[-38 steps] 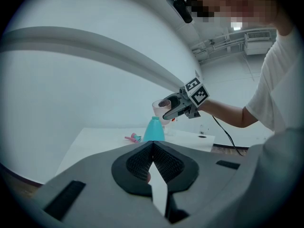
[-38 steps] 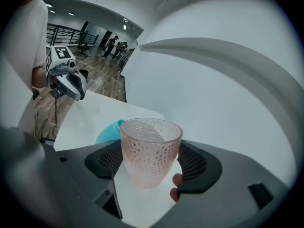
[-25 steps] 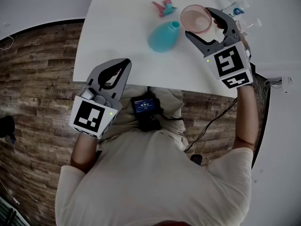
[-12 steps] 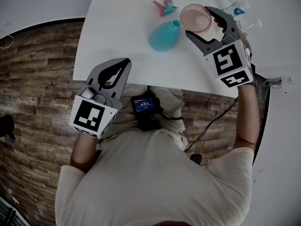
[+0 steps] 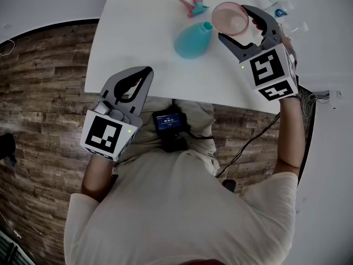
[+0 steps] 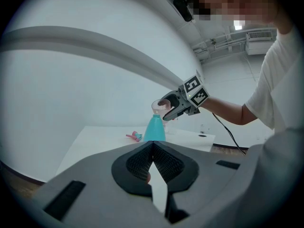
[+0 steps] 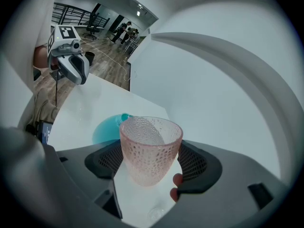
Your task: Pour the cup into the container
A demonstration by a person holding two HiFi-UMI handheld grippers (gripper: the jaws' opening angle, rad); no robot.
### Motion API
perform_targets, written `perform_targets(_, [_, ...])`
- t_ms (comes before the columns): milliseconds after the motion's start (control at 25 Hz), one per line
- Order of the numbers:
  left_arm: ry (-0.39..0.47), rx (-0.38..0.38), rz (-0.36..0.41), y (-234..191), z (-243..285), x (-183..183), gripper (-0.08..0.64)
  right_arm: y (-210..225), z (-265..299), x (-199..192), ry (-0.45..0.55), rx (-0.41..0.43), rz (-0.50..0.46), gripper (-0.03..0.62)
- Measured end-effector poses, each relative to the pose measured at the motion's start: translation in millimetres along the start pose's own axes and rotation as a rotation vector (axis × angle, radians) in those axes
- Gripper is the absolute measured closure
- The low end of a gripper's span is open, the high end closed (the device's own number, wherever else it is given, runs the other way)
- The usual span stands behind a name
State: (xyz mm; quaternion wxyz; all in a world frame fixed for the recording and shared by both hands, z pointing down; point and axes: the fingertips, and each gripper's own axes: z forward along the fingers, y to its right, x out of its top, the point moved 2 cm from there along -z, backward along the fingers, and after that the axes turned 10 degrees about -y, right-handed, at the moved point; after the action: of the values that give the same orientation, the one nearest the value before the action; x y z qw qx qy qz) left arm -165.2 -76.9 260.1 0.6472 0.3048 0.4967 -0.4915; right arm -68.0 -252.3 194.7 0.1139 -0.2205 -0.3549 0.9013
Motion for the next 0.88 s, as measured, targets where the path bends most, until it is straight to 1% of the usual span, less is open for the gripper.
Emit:
perform_targets(200, [-0.001, 0.006, 0.014, -1.9, -3.2, -2.7, 0.548, -0.1, -0.9, 2.0, -0.010, -0.009, -0.011, 0.232])
perform_targets(640, [0.004, 0.006, 0.015, -1.9, -2.3, -1.5, 0.548, 2.4, -0.8, 1.1, -0.018, -0.020, -0.023, 0.232])
perform_targets(880, [-0.004, 0.006, 0.002, -1.4, -2.3, -1.2, 0.548, 3.0, -0.8, 1.1, -0.022, -0.023, -0.032, 0.232])
